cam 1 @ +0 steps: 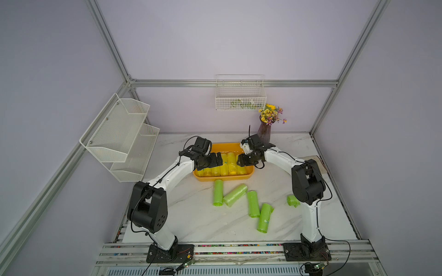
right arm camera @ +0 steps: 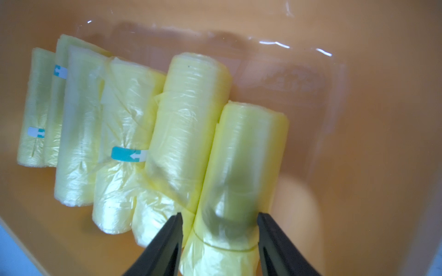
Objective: Put the roll of trash bags into the storage box
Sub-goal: Adjust the roll of trash bags in the storage box, then move the roll of trash bags to the center of the board.
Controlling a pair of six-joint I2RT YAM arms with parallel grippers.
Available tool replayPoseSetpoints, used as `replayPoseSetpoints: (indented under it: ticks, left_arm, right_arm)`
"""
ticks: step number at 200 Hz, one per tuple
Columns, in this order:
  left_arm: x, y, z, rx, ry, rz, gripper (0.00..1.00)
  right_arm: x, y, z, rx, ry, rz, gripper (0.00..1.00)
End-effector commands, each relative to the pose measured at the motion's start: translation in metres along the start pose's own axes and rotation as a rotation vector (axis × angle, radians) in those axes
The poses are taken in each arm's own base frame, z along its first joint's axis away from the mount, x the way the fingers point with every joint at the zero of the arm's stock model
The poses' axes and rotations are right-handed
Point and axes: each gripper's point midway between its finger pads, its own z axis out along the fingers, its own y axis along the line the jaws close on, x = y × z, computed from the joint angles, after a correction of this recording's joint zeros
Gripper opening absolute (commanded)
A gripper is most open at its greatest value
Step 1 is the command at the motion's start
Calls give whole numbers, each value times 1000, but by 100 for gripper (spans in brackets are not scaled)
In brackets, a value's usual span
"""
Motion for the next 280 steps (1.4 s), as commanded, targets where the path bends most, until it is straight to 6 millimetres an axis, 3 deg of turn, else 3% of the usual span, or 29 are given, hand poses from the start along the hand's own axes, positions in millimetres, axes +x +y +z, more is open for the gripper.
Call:
replayPoseSetpoints:
  ticks: [1, 45, 147, 155, 193, 280]
  left_arm:
    - [-15, -3, -15, 4, -70, -19, 100]
    - [-15, 2, -9, -19, -65, -21, 100]
    - [-6, -8, 12, 52, -15, -24, 100]
    - [-6, -9, 12, 54, -14, -20, 100]
    - [-2, -6, 19, 49, 1, -25, 100]
    - [1, -5, 20, 52, 2, -31, 100]
  right_arm:
    - [-18, 12, -36, -28, -100, -15, 59]
    - [15, 4, -57, 12, -100, 6, 62]
    - [123, -12, -70, 85, -33, 121, 63]
    - [122, -8, -80, 78, -60, 121, 63]
    - [147, -12, -86, 109, -27, 127, 63]
    - [172, -5, -68, 95, 44, 125, 63]
